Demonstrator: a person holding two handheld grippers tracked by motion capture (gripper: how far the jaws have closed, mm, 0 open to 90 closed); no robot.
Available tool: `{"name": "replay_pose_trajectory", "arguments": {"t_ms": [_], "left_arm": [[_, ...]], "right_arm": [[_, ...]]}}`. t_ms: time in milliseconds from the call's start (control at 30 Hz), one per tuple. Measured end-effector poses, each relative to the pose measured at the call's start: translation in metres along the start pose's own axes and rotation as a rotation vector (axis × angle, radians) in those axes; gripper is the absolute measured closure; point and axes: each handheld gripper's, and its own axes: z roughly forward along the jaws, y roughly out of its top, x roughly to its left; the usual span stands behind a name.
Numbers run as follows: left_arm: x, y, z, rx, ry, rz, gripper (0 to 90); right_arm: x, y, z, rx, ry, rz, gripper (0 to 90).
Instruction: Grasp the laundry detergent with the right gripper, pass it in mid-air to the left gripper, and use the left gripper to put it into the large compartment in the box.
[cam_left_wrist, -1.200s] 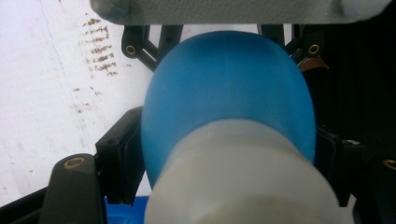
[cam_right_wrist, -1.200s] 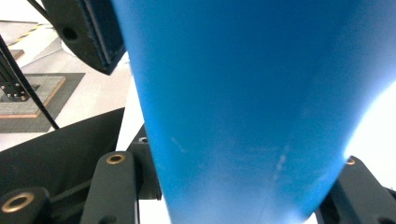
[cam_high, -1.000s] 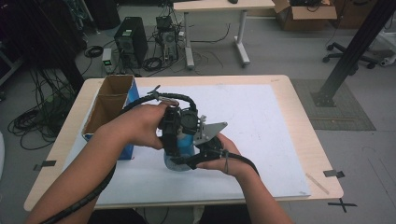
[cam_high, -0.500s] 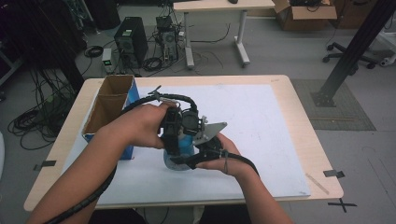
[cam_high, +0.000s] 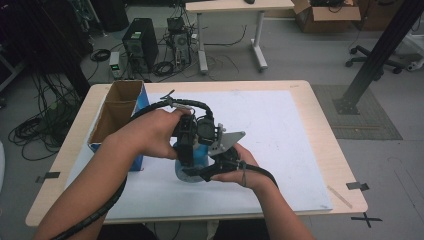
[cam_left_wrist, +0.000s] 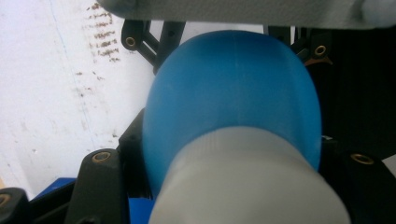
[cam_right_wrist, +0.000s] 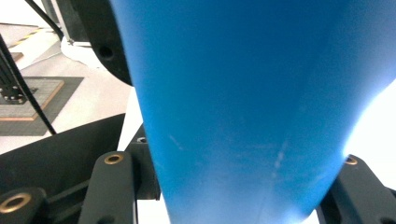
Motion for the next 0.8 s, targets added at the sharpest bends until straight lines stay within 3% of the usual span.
{"name": "replay_pose_trajectory", "arguments": {"t_ms": [167,300,800], "left_arm": [[-0.0003,0.0002,-0.0048,0.002,0.007,0.005,38.5],[-0.001,0.0011,-0.0043,-0.006,0.005,0.005,38.5],[0.0007,0.0032,-0.005,0.007,0.011,0.005,38.5]], "right_arm": [[0.0009,-0.0025,-0.0011,-0.037,-0.025,0.03,39.0],[0.0012,-0.0039,-0.0027,-0.062,-0.018,0.035,37.2],[0.0008,-0.0064,-0.0056,-0.081,-0.015,0.076,25.3]]}}
